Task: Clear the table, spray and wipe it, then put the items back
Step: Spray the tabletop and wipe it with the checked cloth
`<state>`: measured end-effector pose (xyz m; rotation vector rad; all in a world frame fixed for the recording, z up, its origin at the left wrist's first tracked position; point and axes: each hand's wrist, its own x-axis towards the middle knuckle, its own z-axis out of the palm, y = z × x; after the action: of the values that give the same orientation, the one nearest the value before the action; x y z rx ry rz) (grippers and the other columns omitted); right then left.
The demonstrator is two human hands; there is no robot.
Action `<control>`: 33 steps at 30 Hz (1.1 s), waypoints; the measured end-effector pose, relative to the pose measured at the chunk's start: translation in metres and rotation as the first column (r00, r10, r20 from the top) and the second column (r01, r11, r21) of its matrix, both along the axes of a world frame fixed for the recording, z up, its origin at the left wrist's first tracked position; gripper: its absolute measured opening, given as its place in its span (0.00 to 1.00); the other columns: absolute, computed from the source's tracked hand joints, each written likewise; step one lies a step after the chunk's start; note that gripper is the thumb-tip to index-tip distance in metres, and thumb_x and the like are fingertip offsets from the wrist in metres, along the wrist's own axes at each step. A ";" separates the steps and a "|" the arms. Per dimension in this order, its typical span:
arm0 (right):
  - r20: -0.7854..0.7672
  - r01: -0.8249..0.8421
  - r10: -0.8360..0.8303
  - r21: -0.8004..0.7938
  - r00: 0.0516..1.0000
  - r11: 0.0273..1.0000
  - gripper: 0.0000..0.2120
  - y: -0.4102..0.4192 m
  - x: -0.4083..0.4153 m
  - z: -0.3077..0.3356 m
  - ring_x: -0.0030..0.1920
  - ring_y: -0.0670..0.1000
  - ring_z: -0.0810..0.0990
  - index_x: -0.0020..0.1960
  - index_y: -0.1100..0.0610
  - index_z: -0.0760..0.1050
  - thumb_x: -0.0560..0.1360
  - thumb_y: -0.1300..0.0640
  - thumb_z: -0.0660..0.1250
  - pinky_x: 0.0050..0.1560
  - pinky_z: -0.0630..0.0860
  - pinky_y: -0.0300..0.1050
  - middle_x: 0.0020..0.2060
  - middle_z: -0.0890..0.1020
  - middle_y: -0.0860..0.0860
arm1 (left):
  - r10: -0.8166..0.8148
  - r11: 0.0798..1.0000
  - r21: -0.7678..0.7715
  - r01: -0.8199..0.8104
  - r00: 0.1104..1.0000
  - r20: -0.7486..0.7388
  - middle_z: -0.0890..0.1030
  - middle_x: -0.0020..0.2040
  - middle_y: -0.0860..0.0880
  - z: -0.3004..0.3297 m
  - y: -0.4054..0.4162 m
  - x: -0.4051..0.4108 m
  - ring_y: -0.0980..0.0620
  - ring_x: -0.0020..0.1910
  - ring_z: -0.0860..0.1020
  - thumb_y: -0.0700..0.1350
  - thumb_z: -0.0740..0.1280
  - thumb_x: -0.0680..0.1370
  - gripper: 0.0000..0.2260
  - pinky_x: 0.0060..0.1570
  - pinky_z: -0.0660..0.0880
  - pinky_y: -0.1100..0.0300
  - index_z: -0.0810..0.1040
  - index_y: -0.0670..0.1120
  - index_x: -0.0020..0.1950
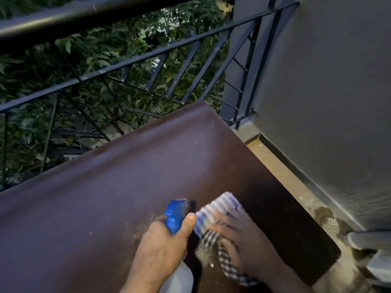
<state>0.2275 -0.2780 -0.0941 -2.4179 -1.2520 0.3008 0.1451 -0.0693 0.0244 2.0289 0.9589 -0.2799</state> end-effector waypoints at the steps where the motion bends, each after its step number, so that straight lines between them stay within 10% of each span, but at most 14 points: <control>1: -0.021 0.063 -0.063 0.001 0.998 0.998 0.23 0.010 0.014 0.002 0.76 0.53 0.64 0.70 0.46 0.73 0.75 0.54 0.62 0.79 0.52 0.56 0.70 0.74 0.46 | -0.005 1.000 0.002 0.005 1.000 -0.002 0.83 0.26 0.53 0.000 0.001 -0.001 0.62 0.26 0.80 0.68 0.62 0.76 0.29 0.34 0.70 0.62 0.80 0.41 0.36; 13: 0.071 0.290 -0.288 -0.029 0.955 0.956 0.24 0.114 0.150 0.002 0.80 0.56 0.53 0.78 0.45 0.63 0.82 0.54 0.57 0.79 0.43 0.57 0.78 0.63 0.50 | 0.039 0.999 0.028 -0.037 0.998 -0.053 0.85 0.28 0.52 -0.016 0.014 0.031 0.59 0.28 0.80 0.70 0.61 0.75 0.31 0.35 0.71 0.60 0.80 0.42 0.36; 24: 0.070 -0.155 0.155 -0.009 0.985 0.988 0.24 0.028 -0.034 0.006 0.81 0.58 0.50 0.75 0.50 0.68 0.79 0.53 0.56 0.78 0.50 0.63 0.78 0.64 0.50 | -0.013 1.000 -0.018 0.012 1.000 -0.018 0.83 0.28 0.48 -0.016 -0.003 -0.009 0.53 0.29 0.80 0.66 0.65 0.76 0.26 0.35 0.72 0.58 0.77 0.43 0.36; 29: 0.088 -0.007 0.017 -0.116 0.996 0.993 0.24 0.010 -0.132 -0.008 0.80 0.45 0.50 0.77 0.38 0.59 0.82 0.40 0.42 0.72 0.64 0.37 0.77 0.64 0.39 | -0.048 0.998 -0.042 0.049 0.999 0.010 0.76 0.26 0.53 -0.012 -0.010 -0.034 0.50 0.31 0.77 0.67 0.66 0.74 0.23 0.34 0.69 0.57 0.73 0.48 0.35; 31: 0.229 -0.051 0.055 -0.025 0.972 0.998 0.23 0.012 -0.135 -0.006 0.80 0.49 0.54 0.79 0.45 0.54 0.85 0.45 0.46 0.77 0.59 0.45 0.79 0.59 0.45 | -0.073 0.997 -0.040 0.073 0.997 0.015 0.75 0.25 0.53 -0.009 -0.012 -0.044 0.51 0.29 0.76 0.67 0.66 0.74 0.23 0.33 0.68 0.57 0.72 0.48 0.33; 33: 0.197 -0.137 0.125 0.049 0.972 0.989 0.17 0.018 -0.115 0.001 0.80 0.56 0.57 0.72 0.49 0.69 0.84 0.52 0.54 0.77 0.57 0.56 0.74 0.71 0.48 | -0.087 0.996 -0.032 0.087 0.996 0.014 0.78 0.27 0.51 -0.007 -0.011 -0.050 0.49 0.32 0.77 0.68 0.66 0.74 0.24 0.35 0.71 0.56 0.73 0.48 0.34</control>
<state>0.1121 -0.2596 -0.0927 -2.3614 -1.4857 0.0622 0.0951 -0.0807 0.0177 2.0429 0.8537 -0.3272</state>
